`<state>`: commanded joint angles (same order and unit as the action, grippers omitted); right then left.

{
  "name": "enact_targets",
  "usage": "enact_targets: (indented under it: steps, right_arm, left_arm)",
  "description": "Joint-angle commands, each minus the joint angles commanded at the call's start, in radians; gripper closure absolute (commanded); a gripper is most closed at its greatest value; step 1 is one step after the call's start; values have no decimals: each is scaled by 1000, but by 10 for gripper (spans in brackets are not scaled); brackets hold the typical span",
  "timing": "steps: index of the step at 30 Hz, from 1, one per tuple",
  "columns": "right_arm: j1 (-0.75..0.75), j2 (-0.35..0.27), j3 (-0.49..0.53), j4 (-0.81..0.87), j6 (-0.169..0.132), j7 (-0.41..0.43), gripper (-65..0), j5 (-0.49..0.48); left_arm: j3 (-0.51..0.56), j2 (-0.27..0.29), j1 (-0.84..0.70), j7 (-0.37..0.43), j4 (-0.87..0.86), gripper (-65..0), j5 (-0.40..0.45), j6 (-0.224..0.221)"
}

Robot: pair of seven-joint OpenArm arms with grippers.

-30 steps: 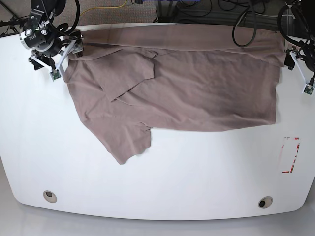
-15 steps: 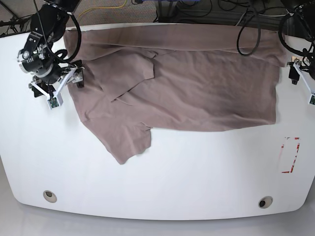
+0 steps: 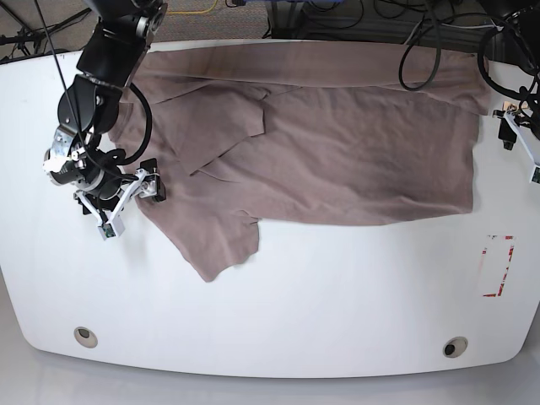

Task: Fold the T-shirt properly
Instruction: 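Move both grippers to the shirt's hem corners and grasp them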

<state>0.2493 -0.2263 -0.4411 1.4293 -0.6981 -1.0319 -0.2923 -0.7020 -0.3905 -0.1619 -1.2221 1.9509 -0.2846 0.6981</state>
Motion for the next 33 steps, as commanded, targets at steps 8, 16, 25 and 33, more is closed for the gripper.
enact_targets:
  steps: [8, 16, 25, 33]
  right_arm:
    - [78, -8, 49, -189, 0, 121, -575, 54]
    - [87, 5, 55, -302, 0, 215, -575, 95]
    - [103, 11, 57, -387, 0, 270, -564, 95]
    - [106, 14, 57, -396, 0, 273, -303, 95]
  left_arm:
    - [3, 0, 2, 0, 0, -526, 0, 0]
    - [3, 0, 26, 2, 0, -526, 0, 0]
    - [5, -2, 64, 3, -72, -528, 0, 0]
    - [3, -2, 181, 9, -203, -529, 0, 0]
